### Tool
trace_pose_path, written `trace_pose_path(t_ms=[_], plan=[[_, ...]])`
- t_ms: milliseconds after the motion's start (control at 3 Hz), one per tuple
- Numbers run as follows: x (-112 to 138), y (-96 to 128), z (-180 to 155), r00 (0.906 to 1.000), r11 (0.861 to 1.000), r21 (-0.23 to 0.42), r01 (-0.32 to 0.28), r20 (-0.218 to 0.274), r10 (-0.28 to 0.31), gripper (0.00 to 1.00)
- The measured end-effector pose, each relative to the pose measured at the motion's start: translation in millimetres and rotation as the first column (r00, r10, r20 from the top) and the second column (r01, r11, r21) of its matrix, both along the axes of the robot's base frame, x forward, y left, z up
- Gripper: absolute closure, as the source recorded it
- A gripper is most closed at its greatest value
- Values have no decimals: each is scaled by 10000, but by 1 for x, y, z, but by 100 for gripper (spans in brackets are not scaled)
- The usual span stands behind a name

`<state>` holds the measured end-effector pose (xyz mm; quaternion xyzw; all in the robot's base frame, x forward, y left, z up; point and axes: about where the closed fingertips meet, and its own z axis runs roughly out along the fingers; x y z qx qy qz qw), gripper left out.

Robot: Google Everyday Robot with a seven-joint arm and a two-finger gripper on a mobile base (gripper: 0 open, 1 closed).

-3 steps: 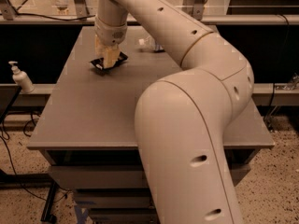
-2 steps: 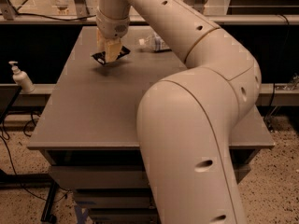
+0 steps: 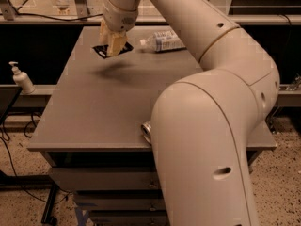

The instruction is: Pick rxbar chocolate

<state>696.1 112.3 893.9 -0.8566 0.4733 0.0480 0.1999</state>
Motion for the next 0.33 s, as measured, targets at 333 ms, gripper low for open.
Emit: trace_pose_path(t_ms=[333], plan=[[0, 0, 0, 10000, 10000, 1, 0, 0, 0, 100]])
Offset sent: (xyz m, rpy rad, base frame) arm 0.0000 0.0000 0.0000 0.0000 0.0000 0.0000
